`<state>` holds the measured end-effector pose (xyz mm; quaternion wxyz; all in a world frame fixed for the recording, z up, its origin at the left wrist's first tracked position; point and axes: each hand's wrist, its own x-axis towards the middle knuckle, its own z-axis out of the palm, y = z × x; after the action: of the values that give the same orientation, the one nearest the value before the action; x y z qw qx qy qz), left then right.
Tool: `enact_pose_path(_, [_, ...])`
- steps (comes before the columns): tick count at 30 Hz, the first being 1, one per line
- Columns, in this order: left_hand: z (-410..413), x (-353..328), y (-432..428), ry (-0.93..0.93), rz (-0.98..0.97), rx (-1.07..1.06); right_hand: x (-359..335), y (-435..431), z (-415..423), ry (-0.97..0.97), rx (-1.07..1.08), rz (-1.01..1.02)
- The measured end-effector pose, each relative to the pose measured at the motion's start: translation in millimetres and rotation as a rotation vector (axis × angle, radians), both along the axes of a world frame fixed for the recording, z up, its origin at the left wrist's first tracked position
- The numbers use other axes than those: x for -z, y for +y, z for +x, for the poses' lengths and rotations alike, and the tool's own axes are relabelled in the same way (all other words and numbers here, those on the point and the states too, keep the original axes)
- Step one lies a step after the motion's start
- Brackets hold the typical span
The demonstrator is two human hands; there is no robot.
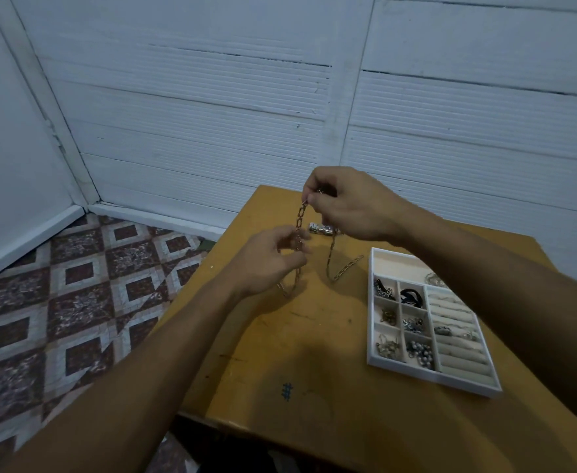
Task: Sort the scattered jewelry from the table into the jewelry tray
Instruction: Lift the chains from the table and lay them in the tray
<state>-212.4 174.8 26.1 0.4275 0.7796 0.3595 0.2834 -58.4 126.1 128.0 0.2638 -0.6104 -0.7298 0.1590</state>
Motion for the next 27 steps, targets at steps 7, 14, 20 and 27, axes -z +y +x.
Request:
enact_pose_path(7, [-6.2, -0.5, -21.3, -0.135, -0.131, 0.013, -21.2, -9.8, 2.9, 0.059, 0.042, 0.054])
enact_pose_path(14, [-21.5, 2.8, -38.4, -0.278, -0.317, -0.024, -38.6, -15.2, 11.1, 0.143, 0.073, 0.106])
enact_pose_path(20, [-25.8, -1.7, -53.8, -0.56, -0.578, 0.016, -30.5, -15.7, 19.9, 0.182, 0.137, 0.105])
enact_pose_path(27, [-41.7, -21.7, -52.2, -0.753, -0.626, -0.019, -2.4, -21.5, 29.4, 0.152, 0.209, 0.067])
